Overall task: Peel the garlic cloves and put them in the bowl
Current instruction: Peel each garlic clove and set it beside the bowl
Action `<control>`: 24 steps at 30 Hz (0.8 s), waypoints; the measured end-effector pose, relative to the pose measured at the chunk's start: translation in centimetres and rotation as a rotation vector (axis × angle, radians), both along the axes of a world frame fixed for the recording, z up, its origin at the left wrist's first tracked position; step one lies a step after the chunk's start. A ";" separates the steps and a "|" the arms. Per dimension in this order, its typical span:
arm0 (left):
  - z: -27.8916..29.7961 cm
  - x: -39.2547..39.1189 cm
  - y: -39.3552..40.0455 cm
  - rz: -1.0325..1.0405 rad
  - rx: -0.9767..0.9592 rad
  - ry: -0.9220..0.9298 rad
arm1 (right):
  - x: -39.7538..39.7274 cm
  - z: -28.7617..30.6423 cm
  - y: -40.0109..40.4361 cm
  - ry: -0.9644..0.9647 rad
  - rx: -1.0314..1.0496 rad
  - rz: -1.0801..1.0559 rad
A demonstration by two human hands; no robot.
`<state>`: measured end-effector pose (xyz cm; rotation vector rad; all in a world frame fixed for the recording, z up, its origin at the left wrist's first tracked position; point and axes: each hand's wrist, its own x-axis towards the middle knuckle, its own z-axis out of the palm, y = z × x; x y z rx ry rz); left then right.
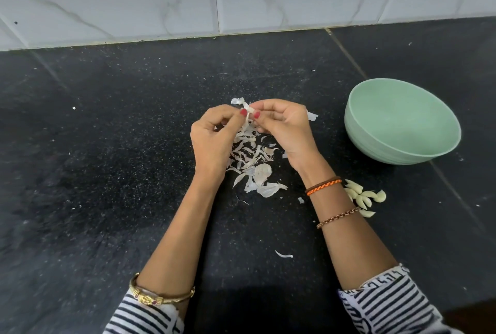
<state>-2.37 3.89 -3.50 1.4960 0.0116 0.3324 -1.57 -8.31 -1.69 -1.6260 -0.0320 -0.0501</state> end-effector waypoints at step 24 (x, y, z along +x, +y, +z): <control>0.1 0.1 -0.4 -0.191 -0.156 -0.061 | 0.0 -0.5 0.3 -0.060 0.045 -0.071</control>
